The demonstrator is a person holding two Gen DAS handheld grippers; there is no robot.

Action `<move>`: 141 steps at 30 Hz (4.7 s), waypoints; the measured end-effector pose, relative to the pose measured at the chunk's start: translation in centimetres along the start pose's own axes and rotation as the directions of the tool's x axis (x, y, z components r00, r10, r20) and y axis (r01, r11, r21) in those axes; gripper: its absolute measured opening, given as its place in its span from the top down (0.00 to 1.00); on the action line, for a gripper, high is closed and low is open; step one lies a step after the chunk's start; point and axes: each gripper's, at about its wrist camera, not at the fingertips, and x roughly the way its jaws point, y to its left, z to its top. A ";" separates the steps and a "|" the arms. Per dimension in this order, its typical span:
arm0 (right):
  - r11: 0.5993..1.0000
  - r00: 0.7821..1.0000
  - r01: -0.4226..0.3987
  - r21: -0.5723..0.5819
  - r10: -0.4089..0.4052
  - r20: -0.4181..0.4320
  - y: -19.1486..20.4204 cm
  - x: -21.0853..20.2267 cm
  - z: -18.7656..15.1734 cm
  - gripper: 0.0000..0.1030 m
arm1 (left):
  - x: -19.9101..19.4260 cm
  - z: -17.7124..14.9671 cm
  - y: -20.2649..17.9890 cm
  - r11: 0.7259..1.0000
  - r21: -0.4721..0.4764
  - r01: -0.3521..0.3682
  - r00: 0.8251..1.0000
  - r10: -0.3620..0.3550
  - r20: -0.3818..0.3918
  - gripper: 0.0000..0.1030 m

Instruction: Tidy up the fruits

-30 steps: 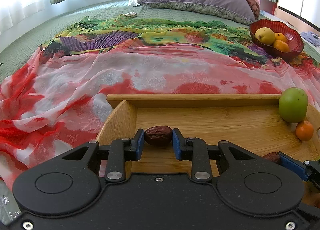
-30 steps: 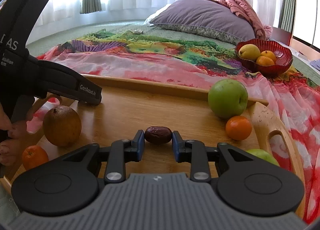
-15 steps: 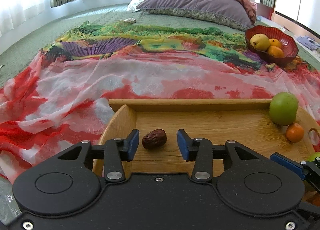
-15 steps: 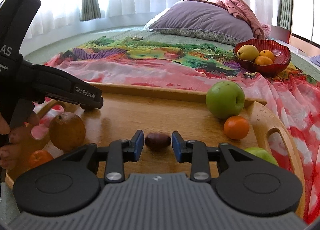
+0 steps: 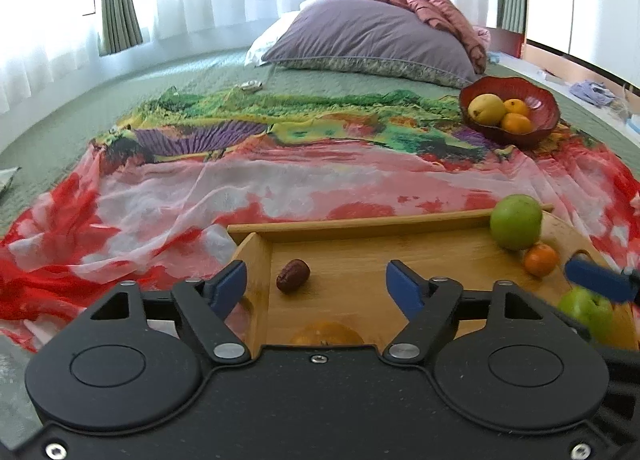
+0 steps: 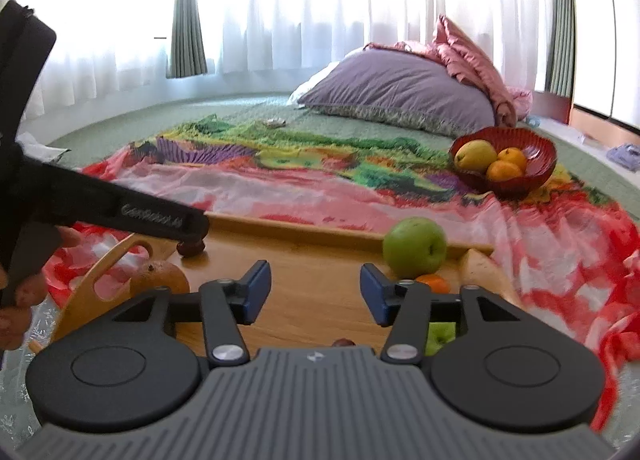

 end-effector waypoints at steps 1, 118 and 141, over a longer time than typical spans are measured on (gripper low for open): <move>1.000 1.000 0.008 -0.007 -0.007 0.010 -0.1 -0.4 0.1 0.32 | -0.5 -0.1 -0.1 1.000 0.003 -0.001 1.000 0.001 0.006 0.23; 0.996 0.992 0.093 0.012 -0.091 -0.090 -2.1 -6.2 -12.3 0.00 | -5.5 -16.1 -3.5 0.994 -0.089 -0.062 0.996 0.056 -0.070 0.00; 0.996 0.992 0.090 0.010 -0.089 -0.094 -2.1 -6.2 -12.3 0.00 | -5.4 -16.1 -3.6 0.994 -0.087 -0.063 0.996 0.056 -0.071 0.00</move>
